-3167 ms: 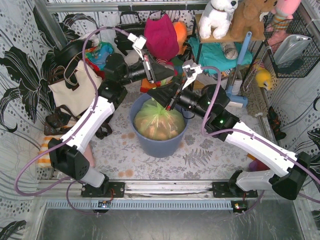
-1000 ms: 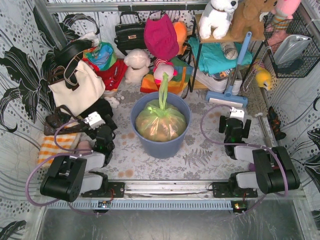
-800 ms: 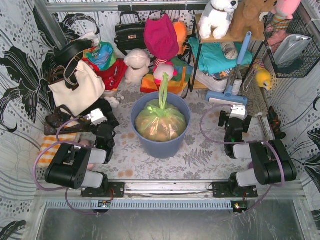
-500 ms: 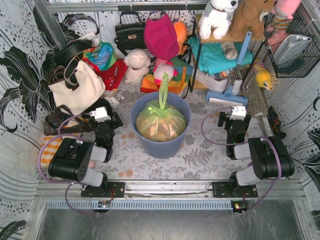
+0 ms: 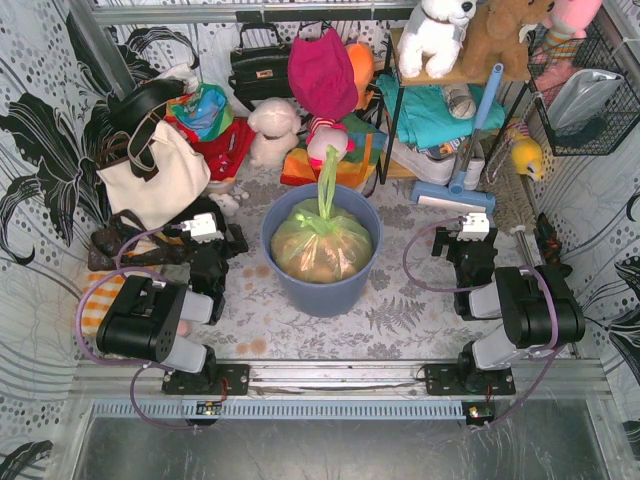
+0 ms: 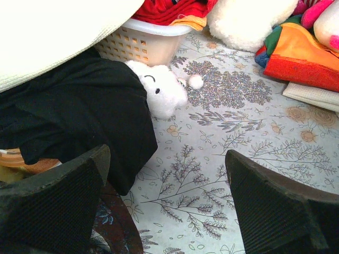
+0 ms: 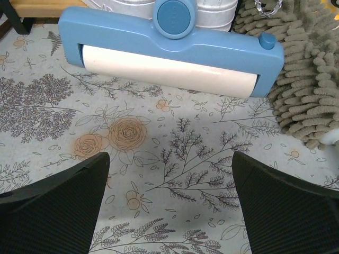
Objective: Tie the trash bag
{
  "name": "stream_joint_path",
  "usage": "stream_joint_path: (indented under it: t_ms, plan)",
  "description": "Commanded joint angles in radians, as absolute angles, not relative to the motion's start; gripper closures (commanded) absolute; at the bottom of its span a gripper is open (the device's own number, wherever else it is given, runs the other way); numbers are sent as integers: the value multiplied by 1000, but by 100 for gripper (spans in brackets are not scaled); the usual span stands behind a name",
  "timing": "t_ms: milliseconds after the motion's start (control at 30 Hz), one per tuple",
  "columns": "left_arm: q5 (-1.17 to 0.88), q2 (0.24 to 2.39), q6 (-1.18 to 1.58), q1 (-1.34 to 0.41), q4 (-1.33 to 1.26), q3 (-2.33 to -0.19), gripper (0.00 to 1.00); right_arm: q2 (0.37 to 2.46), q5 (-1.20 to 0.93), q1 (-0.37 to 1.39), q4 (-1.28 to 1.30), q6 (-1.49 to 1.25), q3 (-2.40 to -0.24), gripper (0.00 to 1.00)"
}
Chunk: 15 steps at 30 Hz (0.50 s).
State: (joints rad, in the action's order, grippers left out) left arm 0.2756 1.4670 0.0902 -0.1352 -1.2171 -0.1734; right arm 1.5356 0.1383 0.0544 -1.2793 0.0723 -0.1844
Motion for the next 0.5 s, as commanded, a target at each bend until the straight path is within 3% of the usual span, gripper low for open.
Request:
stream_joint_path:
  t_ms: [0, 467]
  plan:
    - [268, 1466, 66, -129, -1277, -178, 2, 1541, 153, 48, -1338, 68, -180, 3]
    - [268, 1466, 66, -129, -1276, -178, 2, 1540, 150, 48, -1331, 66, -182, 3]
